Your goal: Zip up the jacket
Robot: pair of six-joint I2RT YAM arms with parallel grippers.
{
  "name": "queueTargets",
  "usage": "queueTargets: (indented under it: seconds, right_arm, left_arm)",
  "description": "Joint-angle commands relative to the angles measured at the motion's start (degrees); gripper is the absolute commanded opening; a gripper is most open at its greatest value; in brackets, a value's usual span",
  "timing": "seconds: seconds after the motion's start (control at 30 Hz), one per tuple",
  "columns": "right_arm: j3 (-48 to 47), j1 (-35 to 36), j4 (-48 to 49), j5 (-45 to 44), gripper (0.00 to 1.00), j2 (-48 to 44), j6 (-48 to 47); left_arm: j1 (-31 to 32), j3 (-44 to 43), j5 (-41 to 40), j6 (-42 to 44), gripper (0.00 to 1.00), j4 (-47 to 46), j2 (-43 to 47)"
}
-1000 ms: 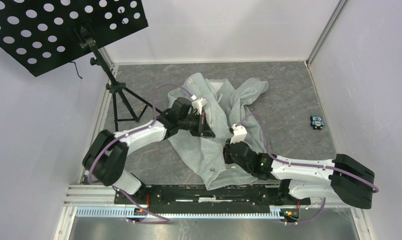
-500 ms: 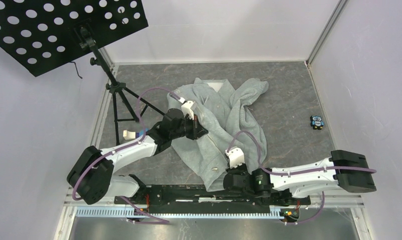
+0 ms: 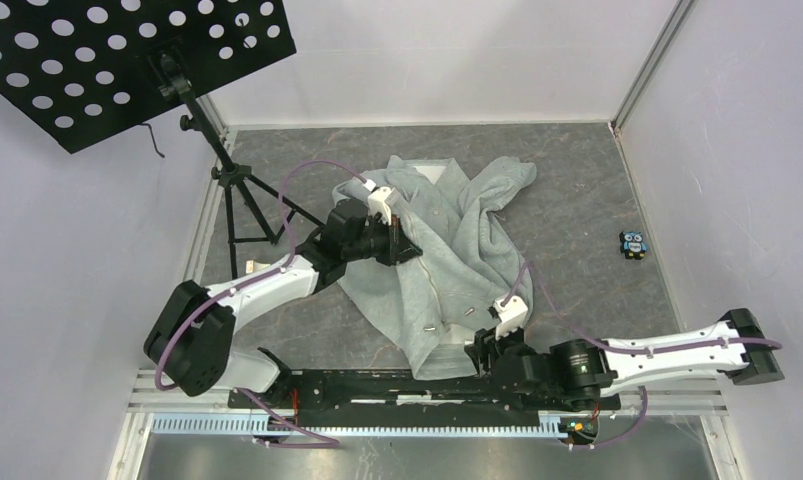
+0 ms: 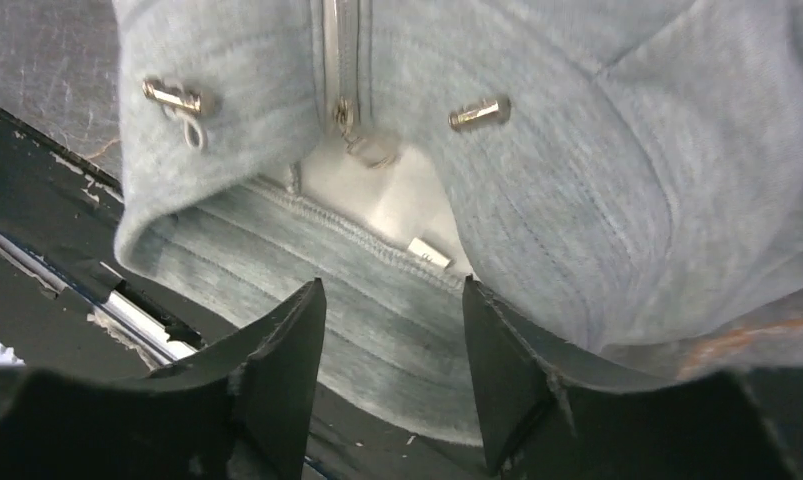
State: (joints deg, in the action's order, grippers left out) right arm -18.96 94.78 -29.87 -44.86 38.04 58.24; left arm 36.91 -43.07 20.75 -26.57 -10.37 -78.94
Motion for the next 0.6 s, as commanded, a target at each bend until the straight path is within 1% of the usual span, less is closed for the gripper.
queueTargets:
  seconds: [0.0, 0.07, 0.1, 0.13, 0.17, 0.27, 0.37, 0.4, 0.43, 0.47, 0.57]
  right_arm:
    - [-5.6, 0.3, -6.8, -7.0, 0.63, -5.0, -6.7]
    - [-8.3, 0.2, -6.3, -9.3, 0.68, -5.4, -10.6]
    - [-9.9, -0.1, -6.1, -10.3, 0.71, -5.0, -12.5]
    - [-11.5, -0.6, -5.6, -11.4, 0.73, -4.2, -15.2]
    - [-12.8, -1.1, -5.3, -12.4, 0.74, -3.2, -17.8]
    - [-16.3, -2.3, -4.7, -16.6, 0.75, 0.2, -25.9]
    - [-19.8, -5.7, -3.5, -19.0, 0.82, 3.1, -32.1]
    - [-20.1, -8.0, -0.7, -17.9, 0.85, 3.4, -35.7]
    - [-20.0, -10.6, 3.2, -15.1, 0.86, 3.6, -39.9]
    - [-19.7, -14.7, 6.3, -10.8, 0.87, 3.9, -43.0]
    - [-18.9, -27.7, 13.8, 2.5, 0.87, 6.8, -47.0]
  left_arm:
    - [-0.5, -2.7, 5.2, -1.5, 0.25, 2.0, -0.3]
    - [-0.4, -2.8, 5.7, -2.9, 0.36, 4.3, 0.2]
    - [-0.4, -2.9, 5.6, -3.6, 0.44, 5.8, 0.7]
    - [-0.5, -2.8, 5.4, -4.2, 0.49, 6.8, 1.4]
    - [-0.5, -3.0, 5.0, -4.4, 0.53, 8.8, 2.2]
    - [-0.5, -3.3, 1.2, -1.5, 0.57, 16.1, 6.0]
    - [-0.5, -2.7, -4.3, 0.4, 0.65, 22.8, 11.4]
    - [-0.5, -2.4, -5.6, 0.7, 0.73, 24.6, 13.0]
    - [-0.5, -1.8, -7.0, 0.8, 0.77, 26.2, 14.9]
    - [-0.5, -1.1, -8.4, 0.5, 0.78, 27.7, 16.8]
    - [-0.5, 2.4, -9.9, -2.1, 0.83, 28.9, 21.9]
